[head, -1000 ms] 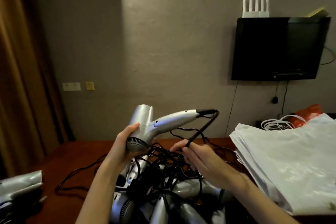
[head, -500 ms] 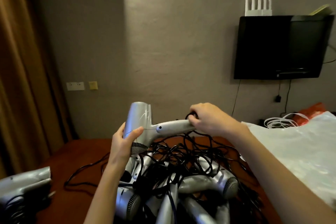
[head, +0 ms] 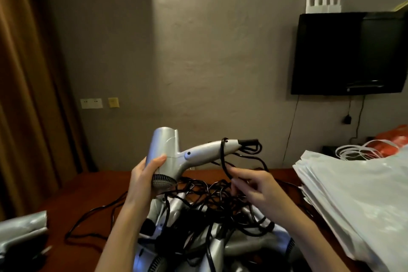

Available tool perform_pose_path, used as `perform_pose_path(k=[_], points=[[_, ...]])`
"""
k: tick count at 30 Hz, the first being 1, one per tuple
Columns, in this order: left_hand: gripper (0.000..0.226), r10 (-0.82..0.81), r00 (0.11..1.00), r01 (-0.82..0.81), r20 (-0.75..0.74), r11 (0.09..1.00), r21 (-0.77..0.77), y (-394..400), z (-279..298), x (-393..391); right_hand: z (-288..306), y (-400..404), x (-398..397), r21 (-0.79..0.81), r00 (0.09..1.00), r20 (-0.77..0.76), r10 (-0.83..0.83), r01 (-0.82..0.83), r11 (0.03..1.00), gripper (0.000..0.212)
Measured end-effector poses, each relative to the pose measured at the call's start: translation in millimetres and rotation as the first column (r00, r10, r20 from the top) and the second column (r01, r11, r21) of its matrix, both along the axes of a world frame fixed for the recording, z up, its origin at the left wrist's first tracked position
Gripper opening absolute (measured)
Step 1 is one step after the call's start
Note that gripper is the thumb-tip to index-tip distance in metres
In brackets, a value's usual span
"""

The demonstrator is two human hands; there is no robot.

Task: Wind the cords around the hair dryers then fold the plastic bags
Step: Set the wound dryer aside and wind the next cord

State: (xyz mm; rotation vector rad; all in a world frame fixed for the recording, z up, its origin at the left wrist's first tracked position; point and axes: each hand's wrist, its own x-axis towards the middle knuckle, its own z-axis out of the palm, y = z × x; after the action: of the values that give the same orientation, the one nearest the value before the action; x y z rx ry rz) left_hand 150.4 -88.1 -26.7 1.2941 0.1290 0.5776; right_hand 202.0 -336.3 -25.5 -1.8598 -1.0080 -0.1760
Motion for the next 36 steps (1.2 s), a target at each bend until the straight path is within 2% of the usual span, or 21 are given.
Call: perform_pose_path(k=[3, 4, 6, 8, 10, 12, 15, 18, 21, 24, 27, 29, 32, 34, 36], points=[[0.08, -0.095, 0.995, 0.096, -0.022, 0.994, 0.049, -1, 4, 1, 4, -1, 4, -0.114, 0.999, -0.014, -0.044, 0.042, 0.993, 0.022], [0.079, -0.128, 0.991, 0.13, -0.03, 0.989, 0.074, -2, 6, 0, 5, 0, 3, -0.114, 0.996, -0.073, -0.052, 0.043, 0.992, 0.017], [0.072, -0.18, 0.983, 0.184, -0.043, 0.976, 0.112, -4, 9, -2, 6, -6, 4, -0.089, 0.987, -0.124, -0.098, 0.088, 0.992, 0.021], [0.064, -0.211, 0.976, 0.217, -0.054, 0.962, 0.163, -6, 11, -6, 8, -17, 4, -0.04, 0.99, -0.041, -0.136, 0.135, 0.99, 0.027], [0.059, -0.232, 0.971, 0.24, -0.063, 0.938, 0.248, -4, 12, -13, 14, -27, 6, -0.114, 0.983, 0.053, -0.177, 0.182, 0.977, 0.027], [0.053, -0.236, 0.97, 0.243, -0.063, 0.913, 0.328, 0, 15, -21, 19, -35, 8, -0.153, 0.974, 0.051, -0.22, 0.225, 0.962, 0.033], [0.055, -0.242, 0.969, 0.235, -0.048, 0.845, 0.481, -1, 20, -29, 31, -41, -1, -0.145, 0.973, 0.045, -0.225, 0.23, 0.962, 0.024], [0.059, -0.171, 0.985, 0.134, 0.02, 0.836, 0.532, -11, 25, -34, 41, -35, -21, -0.108, 0.962, 0.168, -0.217, 0.237, 0.966, 0.021], [0.077, -0.058, 0.99, -0.014, 0.128, 0.865, 0.501, -17, 25, -32, 46, -24, -43, -0.13, 0.966, 0.206, -0.155, 0.184, 0.974, 0.012], [0.08, 0.04, 0.982, -0.112, 0.186, 0.911, 0.397, -19, 22, -32, 46, -21, -49, -0.137, 0.982, 0.169, -0.087, 0.111, 0.984, 0.023], [0.076, 0.093, 0.983, -0.136, 0.159, 0.948, 0.288, -18, 17, -28, 38, -21, -40, -0.201, 0.982, 0.178, -0.058, 0.095, 0.975, 0.037], [0.068, 0.093, 0.986, -0.12, 0.139, 0.972, 0.202, -16, 16, -26, 33, -19, -34, -0.197, 0.994, 0.105, -0.029, 0.05, 0.979, 0.039], [0.072, 0.022, 0.995, -0.029, 0.1, 0.997, 0.073, -13, 16, -25, 27, -17, -31, -0.082, 0.998, -0.051, 0.038, -0.042, 0.996, 0.026], [0.076, -0.052, 0.996, 0.048, 0.069, 0.997, 0.06, -10, 16, -25, 26, -17, -26, -0.095, 0.995, -0.101, 0.019, -0.028, 0.995, 0.023], [0.078, -0.135, 0.991, 0.134, 0.007, 0.986, 0.095, -9, 17, -26, 25, -19, -26, -0.18, 0.993, -0.108, -0.038, 0.018, 0.983, 0.032]])
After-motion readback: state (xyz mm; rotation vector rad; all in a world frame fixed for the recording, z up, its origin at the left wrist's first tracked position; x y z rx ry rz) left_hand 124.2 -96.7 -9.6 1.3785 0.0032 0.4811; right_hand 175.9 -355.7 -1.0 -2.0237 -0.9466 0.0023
